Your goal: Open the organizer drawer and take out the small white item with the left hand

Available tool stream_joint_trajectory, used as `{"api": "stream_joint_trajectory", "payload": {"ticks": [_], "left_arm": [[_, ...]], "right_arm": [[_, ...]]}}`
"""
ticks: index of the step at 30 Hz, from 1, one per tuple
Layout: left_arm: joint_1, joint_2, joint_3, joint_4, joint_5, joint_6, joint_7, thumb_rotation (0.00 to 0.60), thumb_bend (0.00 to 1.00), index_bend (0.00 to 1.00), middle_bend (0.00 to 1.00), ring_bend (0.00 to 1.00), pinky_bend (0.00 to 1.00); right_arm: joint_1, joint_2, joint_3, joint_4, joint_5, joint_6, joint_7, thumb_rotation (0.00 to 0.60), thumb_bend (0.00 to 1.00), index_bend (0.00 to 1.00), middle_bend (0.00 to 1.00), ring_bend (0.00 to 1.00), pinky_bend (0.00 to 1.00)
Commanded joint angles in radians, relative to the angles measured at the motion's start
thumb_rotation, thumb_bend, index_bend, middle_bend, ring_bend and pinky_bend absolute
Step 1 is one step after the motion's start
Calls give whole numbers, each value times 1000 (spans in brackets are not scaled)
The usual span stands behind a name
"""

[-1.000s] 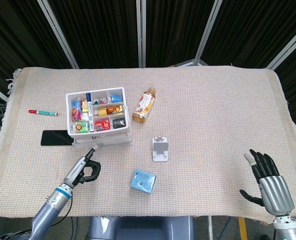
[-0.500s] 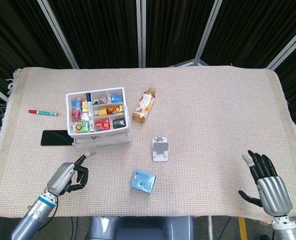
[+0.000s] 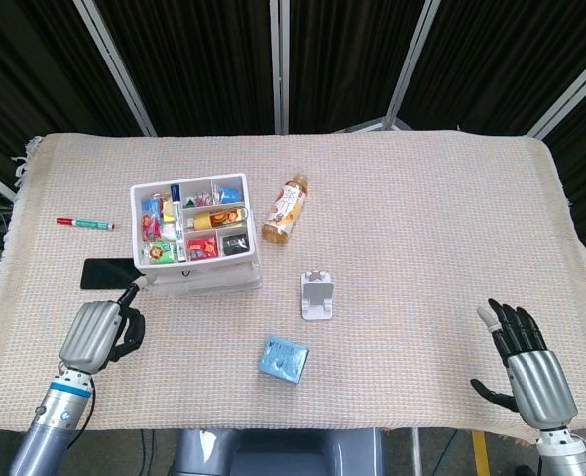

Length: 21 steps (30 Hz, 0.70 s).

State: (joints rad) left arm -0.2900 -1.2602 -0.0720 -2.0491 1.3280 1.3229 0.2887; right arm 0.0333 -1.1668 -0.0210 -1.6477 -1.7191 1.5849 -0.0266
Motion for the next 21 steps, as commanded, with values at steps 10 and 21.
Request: {"api": "stream_joint_trajectory", "payload": {"ticks": [10, 21], "left_arm": [[-73, -12, -46, -55, -186, -76, 135, 600, 712, 212, 835, 802, 631], [-101, -26, -46, -59, -247, -79, 172, 600, 712, 226, 836, 802, 631]], "right_arm": [[1, 0, 1, 1, 2, -2, 2, 600, 20, 0, 0, 0, 0], [2, -1, -3, 2, 0, -6, 1, 600, 19, 0, 0, 0, 0]]}}
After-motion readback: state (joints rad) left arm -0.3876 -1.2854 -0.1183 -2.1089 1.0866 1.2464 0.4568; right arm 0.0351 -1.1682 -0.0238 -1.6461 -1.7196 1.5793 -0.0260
